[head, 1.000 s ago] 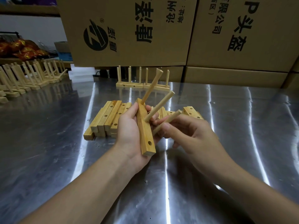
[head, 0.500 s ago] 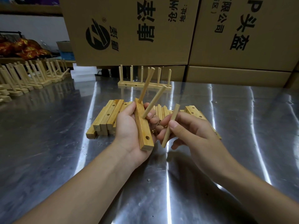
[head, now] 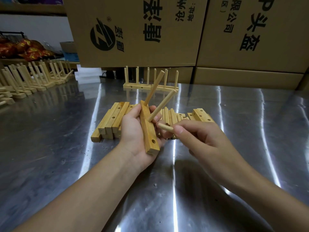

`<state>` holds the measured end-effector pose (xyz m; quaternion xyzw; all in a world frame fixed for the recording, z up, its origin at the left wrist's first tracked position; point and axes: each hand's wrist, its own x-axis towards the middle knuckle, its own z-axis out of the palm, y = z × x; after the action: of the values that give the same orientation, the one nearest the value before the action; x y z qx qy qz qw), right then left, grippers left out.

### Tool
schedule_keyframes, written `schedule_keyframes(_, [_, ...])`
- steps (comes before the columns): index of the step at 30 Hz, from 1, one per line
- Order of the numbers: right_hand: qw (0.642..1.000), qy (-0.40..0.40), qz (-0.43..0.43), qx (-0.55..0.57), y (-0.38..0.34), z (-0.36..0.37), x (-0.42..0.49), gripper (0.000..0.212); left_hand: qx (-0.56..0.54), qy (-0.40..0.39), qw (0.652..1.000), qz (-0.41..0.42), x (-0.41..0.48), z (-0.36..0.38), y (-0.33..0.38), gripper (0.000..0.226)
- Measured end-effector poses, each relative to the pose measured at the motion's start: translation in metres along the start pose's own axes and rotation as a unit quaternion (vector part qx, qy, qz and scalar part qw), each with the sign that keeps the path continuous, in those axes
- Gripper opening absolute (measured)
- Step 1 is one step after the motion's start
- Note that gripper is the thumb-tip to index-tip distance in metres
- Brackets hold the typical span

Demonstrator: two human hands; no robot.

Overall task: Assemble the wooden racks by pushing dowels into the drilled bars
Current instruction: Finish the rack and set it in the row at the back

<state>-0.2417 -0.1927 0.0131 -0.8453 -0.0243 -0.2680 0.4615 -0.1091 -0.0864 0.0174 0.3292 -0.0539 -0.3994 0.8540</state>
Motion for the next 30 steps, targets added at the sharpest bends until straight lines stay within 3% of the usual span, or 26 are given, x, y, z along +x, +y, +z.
schedule_keyframes(4, [0.996,-0.012,-0.027,-0.086,-0.0033,-0.0026,-0.0027,0.010,0.015,0.001,1.000,0.001,-0.0009,-0.0003,0.0007,0.041])
schedule_keyframes(12, [0.967,-0.036,-0.087,-0.236,-0.0086,-0.0095,-0.0047,0.008,0.072,0.019,0.997,0.033,-0.0035,0.0014,0.0004,0.039])
schedule_keyframes(19, [0.966,-0.052,-0.098,-0.232,-0.0102,-0.0076,-0.0037,0.005,0.167,-0.028,0.984,0.048,-0.0035,-0.0012,-0.0004,0.044])
schedule_keyframes(30, [0.986,-0.079,0.000,-0.145,-0.0071,-0.0044,-0.0053,0.021,0.194,-0.070,0.973,0.106,-0.0077,0.0000,-0.0044,0.045])
